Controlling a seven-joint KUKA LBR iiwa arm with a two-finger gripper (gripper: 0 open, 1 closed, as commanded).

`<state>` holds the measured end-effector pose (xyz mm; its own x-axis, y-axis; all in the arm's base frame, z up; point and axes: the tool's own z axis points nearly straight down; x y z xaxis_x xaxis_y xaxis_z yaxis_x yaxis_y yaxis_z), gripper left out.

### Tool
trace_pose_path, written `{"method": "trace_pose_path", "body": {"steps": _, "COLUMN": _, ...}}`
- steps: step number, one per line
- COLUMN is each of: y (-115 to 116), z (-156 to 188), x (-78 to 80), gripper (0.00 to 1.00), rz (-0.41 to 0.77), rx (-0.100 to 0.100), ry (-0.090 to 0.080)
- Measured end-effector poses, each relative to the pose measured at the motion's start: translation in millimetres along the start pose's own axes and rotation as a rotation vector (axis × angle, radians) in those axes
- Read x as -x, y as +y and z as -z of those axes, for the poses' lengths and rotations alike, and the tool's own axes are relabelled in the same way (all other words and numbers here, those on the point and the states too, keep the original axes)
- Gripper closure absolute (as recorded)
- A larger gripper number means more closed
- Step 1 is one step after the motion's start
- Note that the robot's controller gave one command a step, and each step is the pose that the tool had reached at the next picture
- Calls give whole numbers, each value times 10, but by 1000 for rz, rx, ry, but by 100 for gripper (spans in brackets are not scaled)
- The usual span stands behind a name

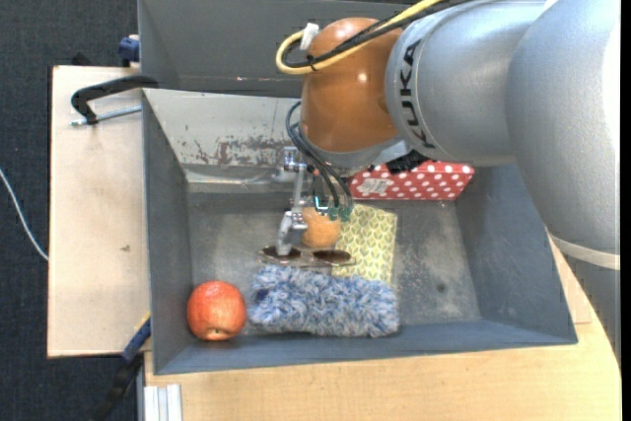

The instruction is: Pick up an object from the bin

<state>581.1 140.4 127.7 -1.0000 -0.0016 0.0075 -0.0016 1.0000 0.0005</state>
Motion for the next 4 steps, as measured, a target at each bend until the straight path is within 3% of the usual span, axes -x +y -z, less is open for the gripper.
{"method": "trace_pose_path", "body": {"steps": 1, "y": -4, "z": 45, "x": 21, "gripper": 0, "rz": -2, "rx": 1, "ry": -8}}
{"method": "trace_pose_path", "body": {"steps": 2, "y": -75, "z": -183, "x": -160, "gripper": 0, "rz": -74, "rx": 4, "ry": -17}}
{"method": "trace_pose_path", "body": {"steps": 3, "y": -443, "z": -405, "x": -536, "gripper": 100, "rz": -306, "rx": 5, "ry": -16}}
{"method": "trace_pose_path", "body": {"steps": 4, "y": -443, "z": -404, "x": -535, "gripper": 100, "rz": -306, "rx": 5, "ry": -16}}
